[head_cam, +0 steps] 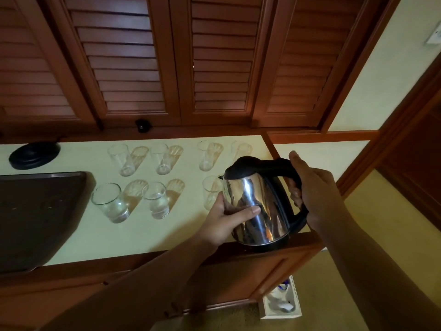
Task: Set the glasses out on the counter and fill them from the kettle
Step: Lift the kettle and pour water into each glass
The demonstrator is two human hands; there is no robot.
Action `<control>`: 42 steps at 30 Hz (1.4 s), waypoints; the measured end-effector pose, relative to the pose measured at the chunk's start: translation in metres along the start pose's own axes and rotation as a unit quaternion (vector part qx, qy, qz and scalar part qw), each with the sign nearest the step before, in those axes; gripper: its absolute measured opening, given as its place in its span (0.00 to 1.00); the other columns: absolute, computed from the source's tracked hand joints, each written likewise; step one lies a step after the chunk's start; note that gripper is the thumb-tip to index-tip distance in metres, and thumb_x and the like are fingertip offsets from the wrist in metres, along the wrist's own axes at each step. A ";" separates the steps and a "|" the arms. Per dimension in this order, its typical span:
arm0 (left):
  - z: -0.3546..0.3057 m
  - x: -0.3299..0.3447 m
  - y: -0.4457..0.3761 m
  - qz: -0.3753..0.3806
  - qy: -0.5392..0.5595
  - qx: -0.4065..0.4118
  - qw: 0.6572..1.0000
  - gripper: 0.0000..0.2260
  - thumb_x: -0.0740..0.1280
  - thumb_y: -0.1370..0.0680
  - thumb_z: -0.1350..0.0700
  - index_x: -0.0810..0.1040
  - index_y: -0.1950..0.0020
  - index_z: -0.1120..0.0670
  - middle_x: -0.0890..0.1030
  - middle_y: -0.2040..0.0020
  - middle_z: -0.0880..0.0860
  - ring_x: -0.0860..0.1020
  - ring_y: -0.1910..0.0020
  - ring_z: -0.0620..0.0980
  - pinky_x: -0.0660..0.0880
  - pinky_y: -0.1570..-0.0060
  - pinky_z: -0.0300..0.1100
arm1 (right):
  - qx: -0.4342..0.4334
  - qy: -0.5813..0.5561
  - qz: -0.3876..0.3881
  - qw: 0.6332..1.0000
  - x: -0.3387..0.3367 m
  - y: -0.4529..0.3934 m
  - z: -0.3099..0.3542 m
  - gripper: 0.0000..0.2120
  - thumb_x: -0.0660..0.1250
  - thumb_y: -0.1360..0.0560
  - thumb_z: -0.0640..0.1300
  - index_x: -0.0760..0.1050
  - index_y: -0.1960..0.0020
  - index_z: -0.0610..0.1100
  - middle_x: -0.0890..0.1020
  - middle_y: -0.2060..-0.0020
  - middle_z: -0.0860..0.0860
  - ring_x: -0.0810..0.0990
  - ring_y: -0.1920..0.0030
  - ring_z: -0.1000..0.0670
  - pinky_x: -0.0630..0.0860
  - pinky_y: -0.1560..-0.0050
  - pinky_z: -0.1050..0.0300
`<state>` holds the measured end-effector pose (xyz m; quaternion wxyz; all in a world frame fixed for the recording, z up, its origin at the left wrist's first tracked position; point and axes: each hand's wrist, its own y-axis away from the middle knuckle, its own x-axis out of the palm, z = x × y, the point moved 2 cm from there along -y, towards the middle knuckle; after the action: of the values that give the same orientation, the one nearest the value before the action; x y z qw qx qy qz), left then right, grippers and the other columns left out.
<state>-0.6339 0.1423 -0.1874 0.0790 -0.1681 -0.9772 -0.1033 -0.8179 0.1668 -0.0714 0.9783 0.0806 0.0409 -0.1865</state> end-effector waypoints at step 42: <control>-0.005 -0.003 0.014 0.033 0.023 -0.042 0.998 0.36 0.78 0.32 0.40 0.74 0.26 0.48 0.87 0.34 0.51 0.86 0.37 0.49 0.83 0.43 0.48 | 0.010 0.086 0.061 0.994 0.011 0.004 0.022 0.26 0.62 0.20 0.64 0.74 0.63 0.43 0.73 0.77 0.50 0.69 0.76 0.52 0.69 0.69 0.60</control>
<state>-0.6257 0.1526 -0.1804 0.0973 -0.2015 -0.9637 -0.1456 -0.8051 0.1626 -0.0499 0.9798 0.1088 0.1180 -0.1192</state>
